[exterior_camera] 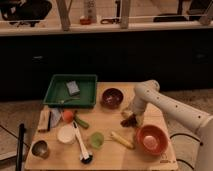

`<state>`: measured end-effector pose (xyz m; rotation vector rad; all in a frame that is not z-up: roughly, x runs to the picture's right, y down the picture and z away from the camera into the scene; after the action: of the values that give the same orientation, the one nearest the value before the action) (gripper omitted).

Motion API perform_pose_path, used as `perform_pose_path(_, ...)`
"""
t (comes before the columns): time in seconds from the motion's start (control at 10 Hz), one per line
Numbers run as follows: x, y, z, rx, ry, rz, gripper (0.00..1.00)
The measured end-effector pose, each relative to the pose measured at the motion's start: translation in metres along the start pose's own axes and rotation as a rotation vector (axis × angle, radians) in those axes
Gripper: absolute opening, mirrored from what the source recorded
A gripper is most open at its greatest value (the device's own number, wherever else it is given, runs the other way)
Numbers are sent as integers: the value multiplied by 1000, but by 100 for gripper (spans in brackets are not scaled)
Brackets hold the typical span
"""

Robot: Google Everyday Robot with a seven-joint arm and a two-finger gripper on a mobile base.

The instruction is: Place grapes in plastic cup

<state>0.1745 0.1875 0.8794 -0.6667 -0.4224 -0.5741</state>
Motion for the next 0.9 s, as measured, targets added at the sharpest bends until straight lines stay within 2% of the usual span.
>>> perform_pose_path(0.5,3,1,0,4,-3,3,14)
perform_pose_path(0.7,4,2,-2,1,-1,1,1)
perform_pose_path(0.9,3,2,-3,0,-2,0,0)
